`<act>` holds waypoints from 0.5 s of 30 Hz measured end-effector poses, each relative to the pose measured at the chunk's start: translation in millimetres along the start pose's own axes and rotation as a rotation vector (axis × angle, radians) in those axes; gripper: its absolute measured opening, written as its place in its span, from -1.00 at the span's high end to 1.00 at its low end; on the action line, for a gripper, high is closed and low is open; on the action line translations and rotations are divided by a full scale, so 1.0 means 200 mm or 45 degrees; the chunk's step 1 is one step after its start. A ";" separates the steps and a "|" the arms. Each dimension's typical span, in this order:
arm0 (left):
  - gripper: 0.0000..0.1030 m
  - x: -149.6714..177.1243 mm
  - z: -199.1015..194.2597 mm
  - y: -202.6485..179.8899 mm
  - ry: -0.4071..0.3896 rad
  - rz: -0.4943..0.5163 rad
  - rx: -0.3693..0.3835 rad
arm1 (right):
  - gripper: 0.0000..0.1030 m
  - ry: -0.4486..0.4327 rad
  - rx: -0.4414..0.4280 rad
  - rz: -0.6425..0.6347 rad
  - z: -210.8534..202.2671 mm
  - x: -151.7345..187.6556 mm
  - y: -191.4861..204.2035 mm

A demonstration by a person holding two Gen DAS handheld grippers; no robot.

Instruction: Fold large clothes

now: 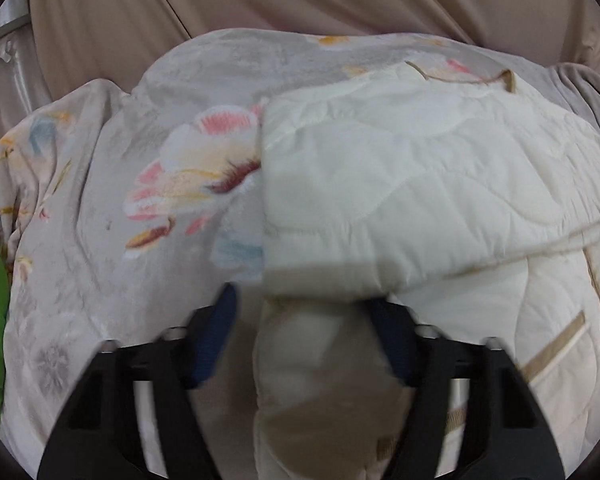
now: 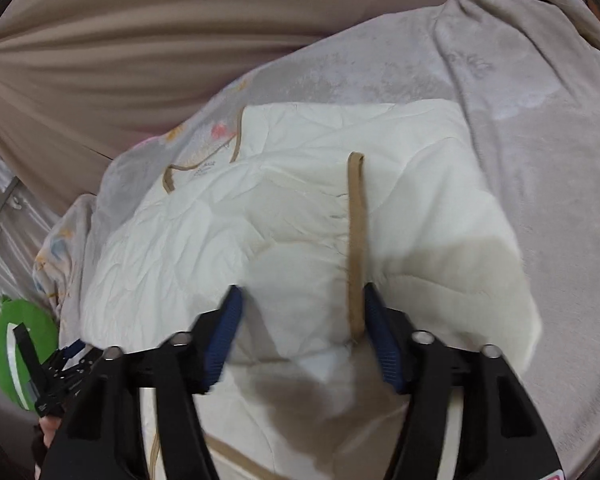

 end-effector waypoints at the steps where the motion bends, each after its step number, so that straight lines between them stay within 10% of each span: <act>1: 0.38 -0.02 -0.02 0.01 -0.016 -0.010 0.006 | 0.79 -0.011 -0.032 -0.037 -0.03 -0.01 0.06; 3: 0.75 -0.06 -0.08 0.03 -0.051 -0.053 0.027 | 0.82 -0.197 -0.127 -0.118 -0.23 -0.06 0.21; 7: 0.83 -0.04 -0.07 0.05 -0.053 -0.076 0.039 | 0.85 -0.469 -0.202 -0.233 -0.58 -0.05 0.30; 11: 0.83 0.03 0.06 0.00 -0.002 -0.035 0.003 | 0.86 -0.088 0.163 -0.125 -0.06 0.07 -0.08; 15: 0.82 0.03 0.05 0.00 -0.007 -0.039 0.000 | 0.86 -0.044 0.174 -0.122 0.01 0.11 -0.11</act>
Point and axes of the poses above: each gripper's, at about its wrist camera, not at the fingertips, and z roughly the way its jaws point, y to its left, x to its underside, the point moved 7 cm from there along z, roughly the way its jaws point, and after that the axes turned 6 degrees about y, right-handed, at the moved point
